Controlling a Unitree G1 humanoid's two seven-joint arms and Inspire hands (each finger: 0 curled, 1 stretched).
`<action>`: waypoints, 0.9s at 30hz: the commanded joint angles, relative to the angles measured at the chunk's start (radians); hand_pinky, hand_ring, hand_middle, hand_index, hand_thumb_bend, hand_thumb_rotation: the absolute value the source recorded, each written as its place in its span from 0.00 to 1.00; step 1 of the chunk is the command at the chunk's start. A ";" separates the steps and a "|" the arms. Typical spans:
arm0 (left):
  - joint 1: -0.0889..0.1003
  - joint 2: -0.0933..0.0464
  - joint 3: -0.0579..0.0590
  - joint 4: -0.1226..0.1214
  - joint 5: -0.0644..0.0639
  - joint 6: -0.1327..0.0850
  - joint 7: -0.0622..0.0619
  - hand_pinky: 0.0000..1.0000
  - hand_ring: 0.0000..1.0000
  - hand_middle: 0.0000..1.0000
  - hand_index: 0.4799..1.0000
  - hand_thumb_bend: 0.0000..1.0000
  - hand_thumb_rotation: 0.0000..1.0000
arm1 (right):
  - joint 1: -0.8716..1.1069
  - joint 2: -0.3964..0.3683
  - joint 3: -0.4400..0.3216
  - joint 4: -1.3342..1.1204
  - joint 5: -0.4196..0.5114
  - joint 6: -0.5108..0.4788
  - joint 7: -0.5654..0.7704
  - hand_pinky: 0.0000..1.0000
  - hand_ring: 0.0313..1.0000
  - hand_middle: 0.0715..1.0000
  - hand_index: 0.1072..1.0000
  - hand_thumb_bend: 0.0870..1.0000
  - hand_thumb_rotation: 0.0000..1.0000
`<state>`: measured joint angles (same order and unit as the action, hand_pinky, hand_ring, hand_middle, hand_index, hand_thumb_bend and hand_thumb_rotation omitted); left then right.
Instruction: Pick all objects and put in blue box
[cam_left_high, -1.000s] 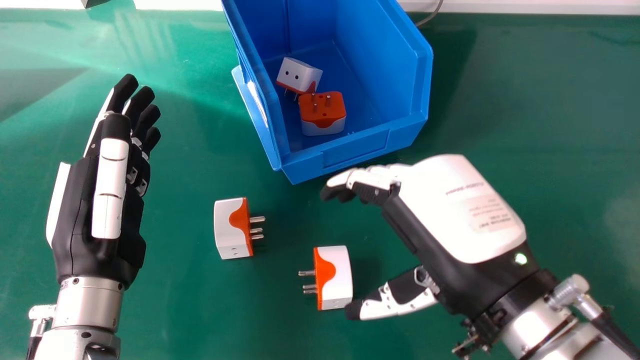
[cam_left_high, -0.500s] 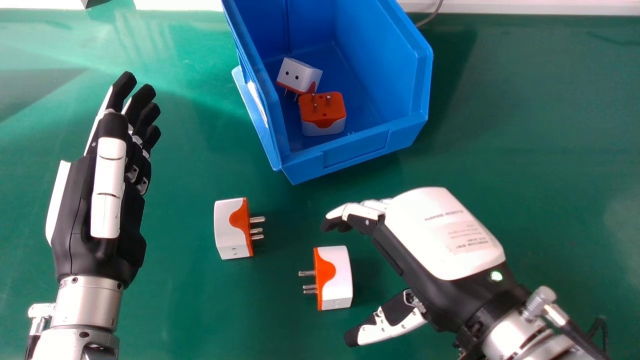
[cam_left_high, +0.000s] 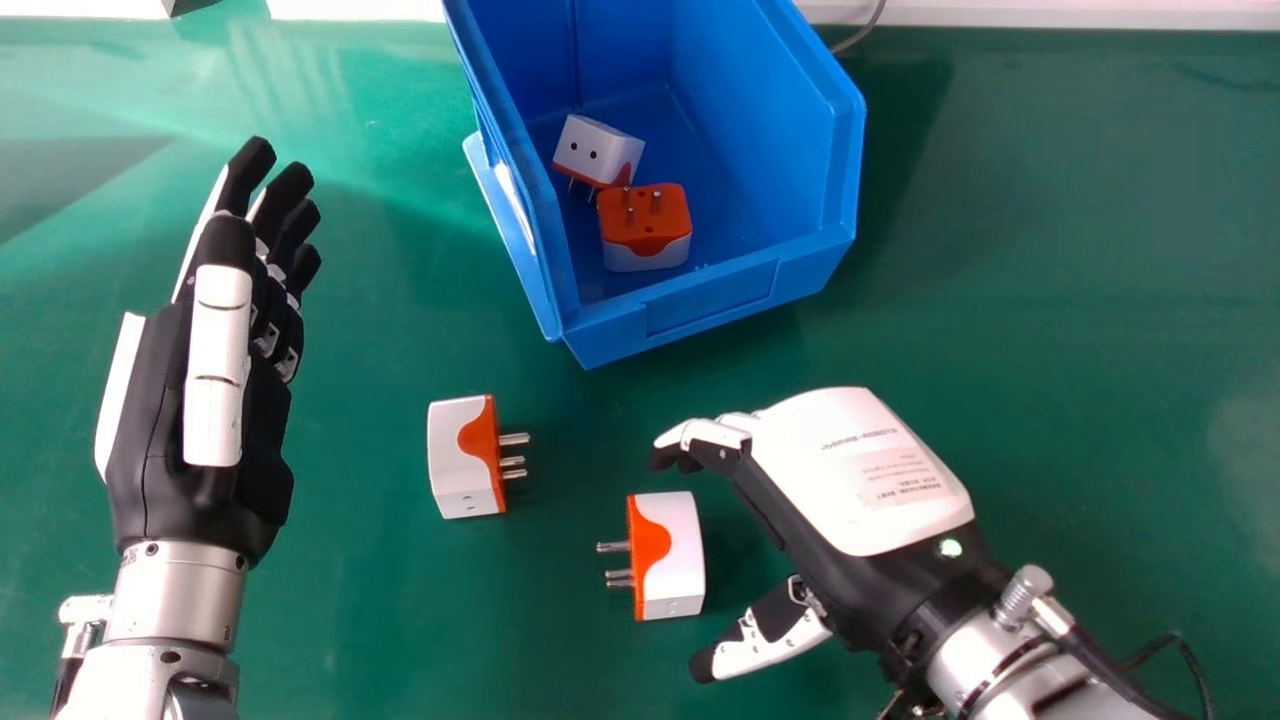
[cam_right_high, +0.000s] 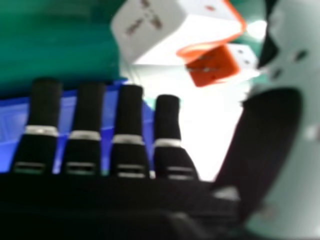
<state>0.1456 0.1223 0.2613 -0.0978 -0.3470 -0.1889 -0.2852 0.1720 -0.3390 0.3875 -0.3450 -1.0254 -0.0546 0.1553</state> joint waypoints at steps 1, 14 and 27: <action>-0.010 0.003 0.005 -0.004 -0.001 -0.030 -0.006 0.99 0.96 0.94 0.88 0.70 0.85 | -0.016 0.010 0.006 0.000 -0.008 0.005 -0.023 0.56 0.67 0.68 0.68 0.80 0.22; -0.007 0.006 0.005 -0.005 -0.007 -0.035 -0.011 0.99 0.96 0.94 0.89 0.70 0.85 | -0.057 0.043 0.047 0.061 -0.030 0.058 -0.025 0.57 0.67 0.69 0.68 0.81 0.20; -0.009 0.003 0.003 0.002 0.003 -0.038 0.002 1.00 0.96 0.94 0.89 0.71 0.85 | -0.108 0.046 0.080 0.122 -0.050 0.092 -0.020 0.58 0.67 0.69 0.68 0.80 0.19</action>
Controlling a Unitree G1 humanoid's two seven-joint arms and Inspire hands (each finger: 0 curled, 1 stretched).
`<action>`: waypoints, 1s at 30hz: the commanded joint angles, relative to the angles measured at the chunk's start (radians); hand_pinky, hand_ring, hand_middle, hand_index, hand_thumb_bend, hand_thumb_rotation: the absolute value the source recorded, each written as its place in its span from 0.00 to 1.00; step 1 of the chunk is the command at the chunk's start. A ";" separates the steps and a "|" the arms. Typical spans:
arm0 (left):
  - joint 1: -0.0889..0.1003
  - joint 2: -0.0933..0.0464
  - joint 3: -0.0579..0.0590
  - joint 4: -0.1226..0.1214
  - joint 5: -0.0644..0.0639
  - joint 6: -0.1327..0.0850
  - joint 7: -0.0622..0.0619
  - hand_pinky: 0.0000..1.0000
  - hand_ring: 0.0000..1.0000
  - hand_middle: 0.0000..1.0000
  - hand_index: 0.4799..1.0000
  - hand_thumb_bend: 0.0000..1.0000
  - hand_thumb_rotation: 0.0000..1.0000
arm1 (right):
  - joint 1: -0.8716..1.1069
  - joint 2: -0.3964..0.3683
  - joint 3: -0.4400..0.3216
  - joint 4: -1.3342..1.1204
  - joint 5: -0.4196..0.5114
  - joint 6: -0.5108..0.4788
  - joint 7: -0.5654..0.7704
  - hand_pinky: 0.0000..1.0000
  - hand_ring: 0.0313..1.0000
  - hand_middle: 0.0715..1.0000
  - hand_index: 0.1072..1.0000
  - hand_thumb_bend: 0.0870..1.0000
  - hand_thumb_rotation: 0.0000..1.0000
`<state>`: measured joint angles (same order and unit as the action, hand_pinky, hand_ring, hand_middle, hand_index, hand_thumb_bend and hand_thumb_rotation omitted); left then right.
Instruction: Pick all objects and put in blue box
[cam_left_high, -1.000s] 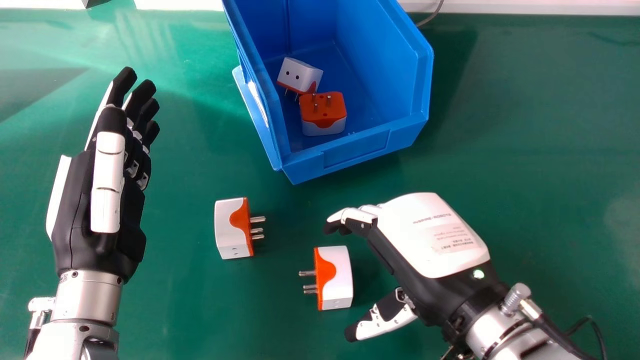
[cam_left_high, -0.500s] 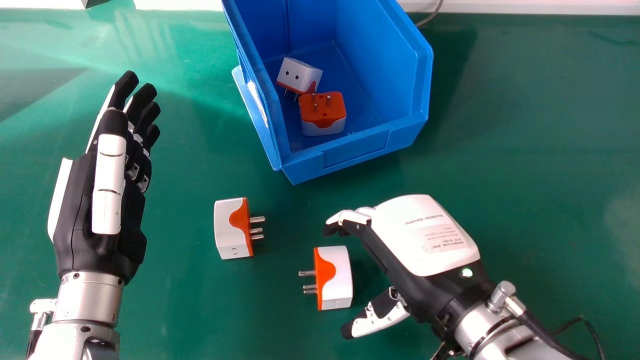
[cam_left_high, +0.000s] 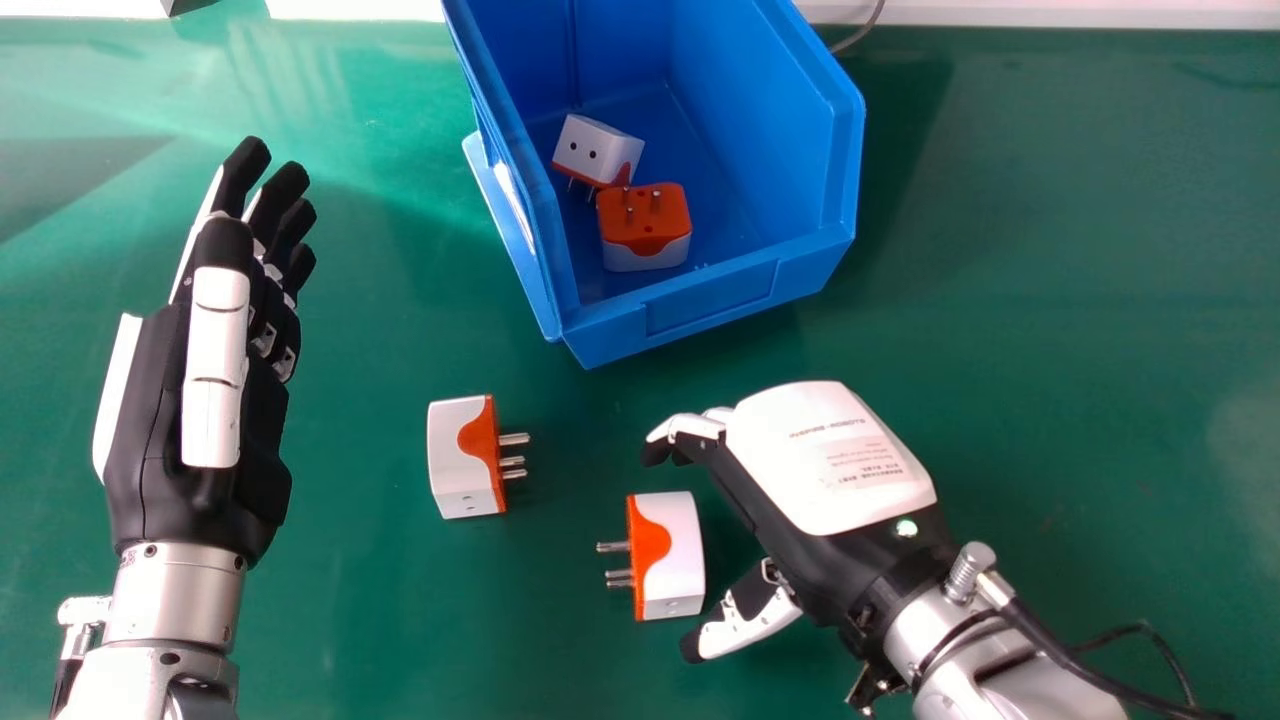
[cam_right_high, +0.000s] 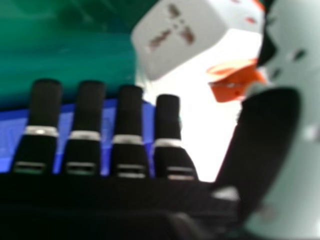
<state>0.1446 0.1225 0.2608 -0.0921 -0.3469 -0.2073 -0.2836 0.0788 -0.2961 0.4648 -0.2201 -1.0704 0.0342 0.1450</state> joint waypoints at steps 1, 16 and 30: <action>-0.009 0.003 0.003 -0.004 0.002 -0.020 -0.001 1.00 0.96 0.94 0.88 0.71 0.85 | -0.017 0.003 0.005 0.002 -0.006 0.003 -0.013 0.57 0.67 0.69 0.68 0.80 0.19; -0.020 0.005 0.008 0.024 -0.016 -0.027 -0.018 1.00 0.96 0.94 0.89 0.72 0.84 | -0.040 -0.002 0.027 0.041 -0.013 0.034 -0.012 0.56 0.65 0.68 0.66 0.78 0.15; -0.030 0.009 0.015 0.041 -0.021 -0.034 -0.035 1.00 0.96 0.94 0.89 0.71 0.84 | -0.067 -0.007 0.045 0.095 -0.012 0.034 -0.059 0.42 0.48 0.53 0.57 0.77 0.11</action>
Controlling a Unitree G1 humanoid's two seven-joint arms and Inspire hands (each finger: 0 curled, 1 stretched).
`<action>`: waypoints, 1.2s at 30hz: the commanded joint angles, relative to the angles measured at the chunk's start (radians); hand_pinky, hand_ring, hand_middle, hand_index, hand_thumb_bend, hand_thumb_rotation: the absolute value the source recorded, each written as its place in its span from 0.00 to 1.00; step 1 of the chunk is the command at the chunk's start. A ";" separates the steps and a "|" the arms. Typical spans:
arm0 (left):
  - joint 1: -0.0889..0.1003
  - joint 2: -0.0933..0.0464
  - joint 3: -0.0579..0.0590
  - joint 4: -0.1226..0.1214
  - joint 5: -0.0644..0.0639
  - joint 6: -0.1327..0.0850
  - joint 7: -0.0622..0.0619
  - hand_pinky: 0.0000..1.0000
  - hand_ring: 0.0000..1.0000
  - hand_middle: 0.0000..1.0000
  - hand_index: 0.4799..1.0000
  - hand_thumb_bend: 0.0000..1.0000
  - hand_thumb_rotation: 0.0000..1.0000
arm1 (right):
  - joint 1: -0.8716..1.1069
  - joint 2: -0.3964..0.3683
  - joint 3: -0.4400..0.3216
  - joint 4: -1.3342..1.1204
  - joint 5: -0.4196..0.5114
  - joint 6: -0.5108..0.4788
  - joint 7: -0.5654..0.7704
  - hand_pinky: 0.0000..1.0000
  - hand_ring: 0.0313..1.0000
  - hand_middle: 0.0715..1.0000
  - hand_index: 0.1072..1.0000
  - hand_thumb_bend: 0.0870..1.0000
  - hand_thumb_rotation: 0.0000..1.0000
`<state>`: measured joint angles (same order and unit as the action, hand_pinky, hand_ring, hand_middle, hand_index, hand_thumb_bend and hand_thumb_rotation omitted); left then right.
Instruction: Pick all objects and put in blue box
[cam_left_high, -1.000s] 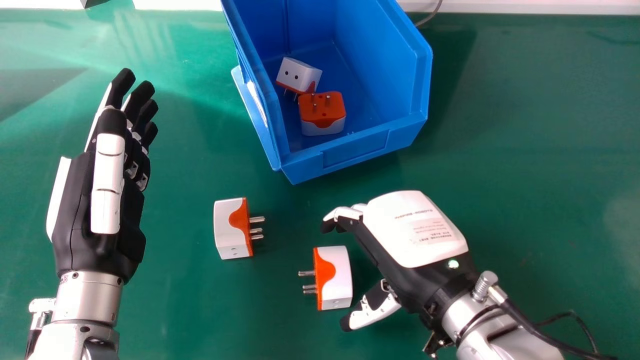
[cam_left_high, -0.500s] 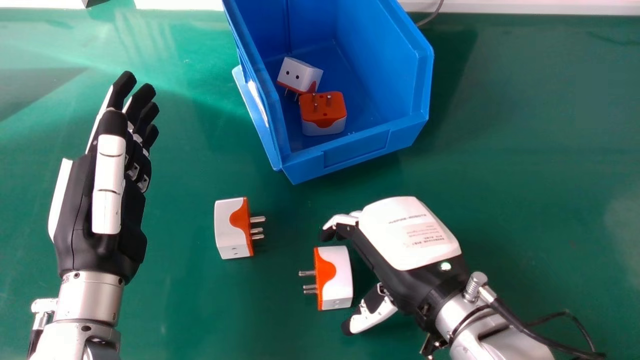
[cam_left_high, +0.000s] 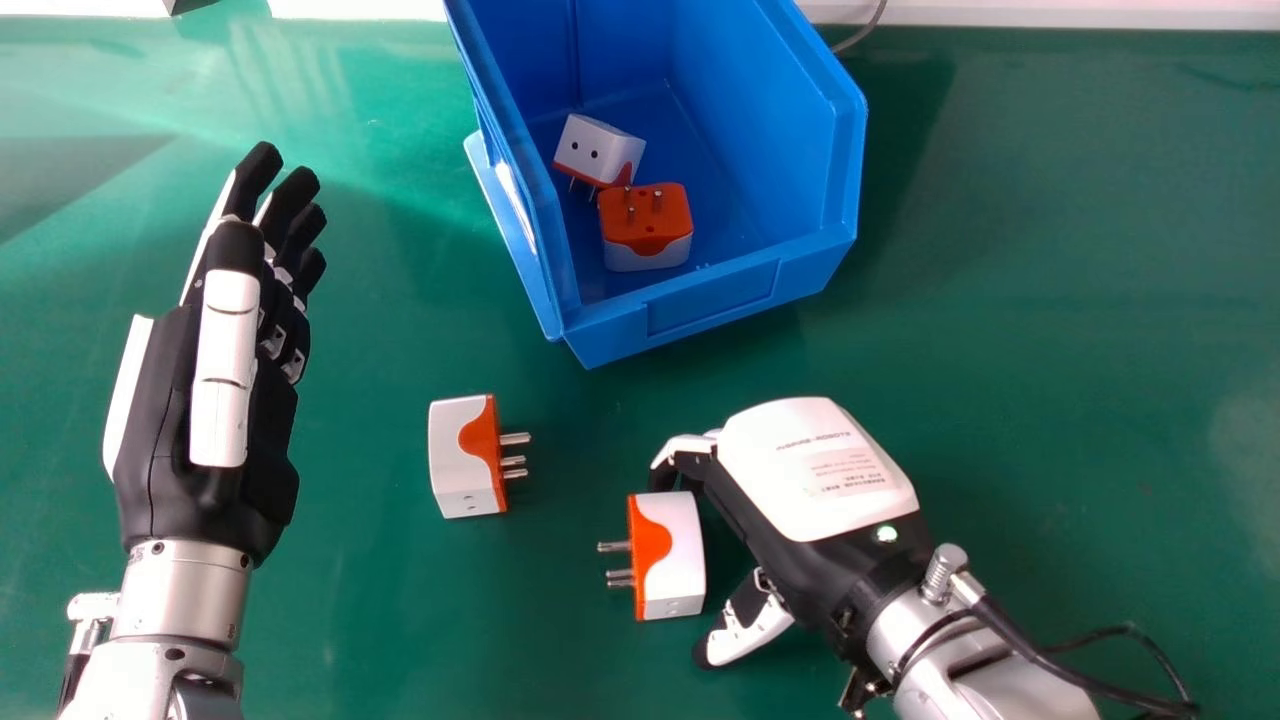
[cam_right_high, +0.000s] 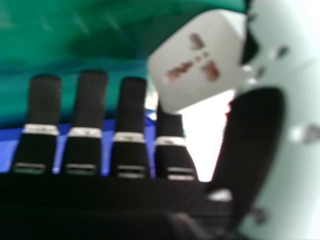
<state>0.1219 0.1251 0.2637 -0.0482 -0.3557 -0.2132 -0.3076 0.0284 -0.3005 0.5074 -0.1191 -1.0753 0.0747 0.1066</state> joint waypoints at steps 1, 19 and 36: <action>-0.009 0.006 0.012 0.000 -0.012 -0.030 -0.012 1.00 0.96 0.94 0.89 0.72 0.84 | -0.017 -0.003 0.003 -0.003 -0.006 -0.006 -0.023 0.39 0.45 0.50 0.55 0.77 0.11; -0.009 0.003 0.005 -0.031 -0.008 -0.007 0.003 0.97 0.95 0.93 0.87 0.73 0.83 | -0.042 0.010 0.025 0.038 -0.012 0.014 -0.055 0.23 0.26 0.32 0.42 0.49 0.13; -0.004 0.007 0.005 -0.030 -0.001 -0.017 0.002 0.99 0.96 0.94 0.87 0.72 0.84 | -0.055 0.007 0.029 0.009 -0.014 0.072 0.039 0.24 0.28 0.34 0.42 0.48 0.14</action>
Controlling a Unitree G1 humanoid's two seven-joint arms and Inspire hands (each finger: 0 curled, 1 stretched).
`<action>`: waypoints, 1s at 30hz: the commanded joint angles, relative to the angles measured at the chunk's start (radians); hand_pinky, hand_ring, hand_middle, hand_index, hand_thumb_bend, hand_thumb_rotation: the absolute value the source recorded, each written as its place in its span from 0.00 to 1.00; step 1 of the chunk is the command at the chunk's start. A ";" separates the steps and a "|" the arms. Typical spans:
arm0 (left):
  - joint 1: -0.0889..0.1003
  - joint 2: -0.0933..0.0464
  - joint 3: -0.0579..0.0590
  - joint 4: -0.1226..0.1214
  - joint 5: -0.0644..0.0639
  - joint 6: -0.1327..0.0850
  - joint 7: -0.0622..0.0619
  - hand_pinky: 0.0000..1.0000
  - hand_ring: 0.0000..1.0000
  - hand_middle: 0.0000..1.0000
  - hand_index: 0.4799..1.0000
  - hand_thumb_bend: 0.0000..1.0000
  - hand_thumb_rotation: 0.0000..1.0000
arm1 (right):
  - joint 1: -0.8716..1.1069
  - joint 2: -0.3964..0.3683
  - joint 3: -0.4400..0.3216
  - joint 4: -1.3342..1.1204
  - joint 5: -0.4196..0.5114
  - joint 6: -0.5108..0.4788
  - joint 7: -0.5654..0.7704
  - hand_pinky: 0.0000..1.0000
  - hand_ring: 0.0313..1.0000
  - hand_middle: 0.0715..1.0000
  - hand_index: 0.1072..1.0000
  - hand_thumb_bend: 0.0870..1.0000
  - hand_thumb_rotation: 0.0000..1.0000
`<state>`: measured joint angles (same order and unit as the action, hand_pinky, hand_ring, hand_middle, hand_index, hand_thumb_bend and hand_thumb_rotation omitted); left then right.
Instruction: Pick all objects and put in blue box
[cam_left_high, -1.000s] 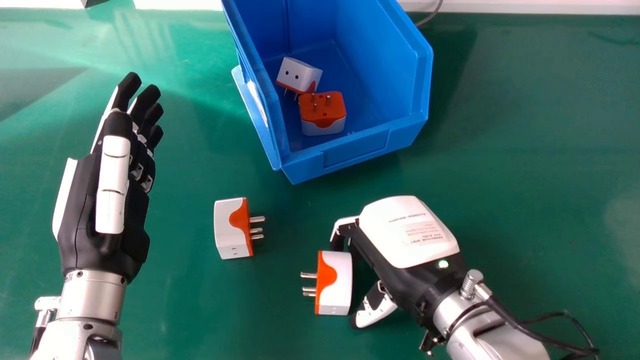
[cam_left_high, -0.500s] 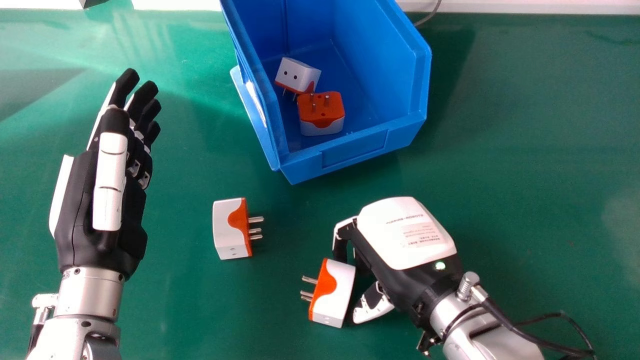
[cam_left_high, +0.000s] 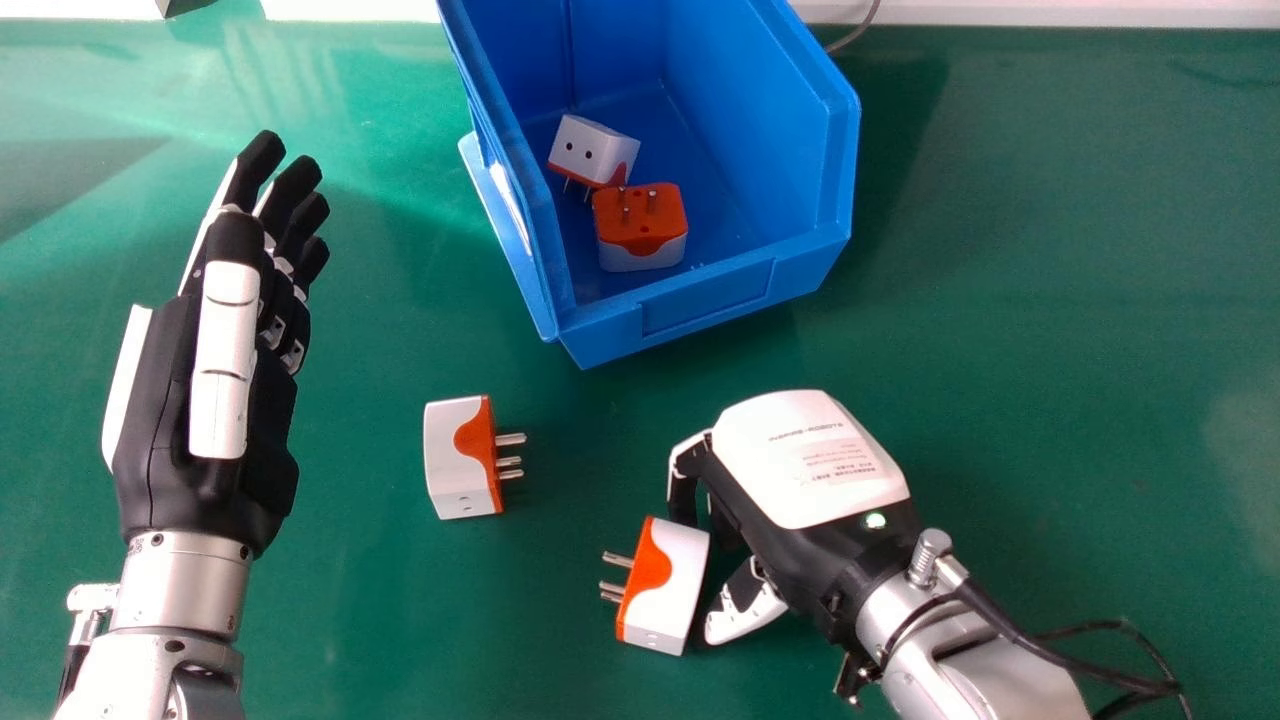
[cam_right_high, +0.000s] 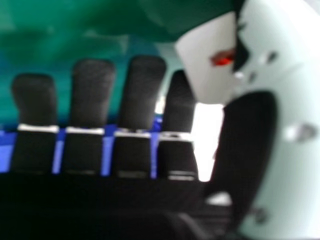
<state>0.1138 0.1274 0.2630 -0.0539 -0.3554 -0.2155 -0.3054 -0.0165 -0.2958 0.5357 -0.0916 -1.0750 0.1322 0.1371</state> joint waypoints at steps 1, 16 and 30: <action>0.006 0.003 0.004 -0.032 0.000 -0.010 0.005 0.99 0.96 0.94 0.87 0.72 0.84 | -0.011 0.002 0.001 -0.020 -0.015 0.018 0.017 0.24 0.28 0.34 0.43 0.57 0.15; 0.012 0.006 -0.003 -0.057 0.005 0.001 0.011 1.00 0.96 0.95 0.88 0.71 0.86 | -0.027 -0.007 0.017 -0.049 -0.042 0.063 0.108 0.48 0.55 0.63 0.70 0.98 0.26; 0.013 0.001 -0.006 -0.070 -0.006 0.009 0.012 1.00 0.97 0.95 0.88 0.71 0.86 | -0.012 -0.008 0.013 -0.084 -0.029 0.057 0.124 0.54 0.62 0.68 0.73 1.00 0.28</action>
<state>0.1235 0.1272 0.2579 -0.0957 -0.3551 -0.2039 -0.2920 -0.0321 -0.3075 0.5468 -0.1448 -1.1090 0.1914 0.2526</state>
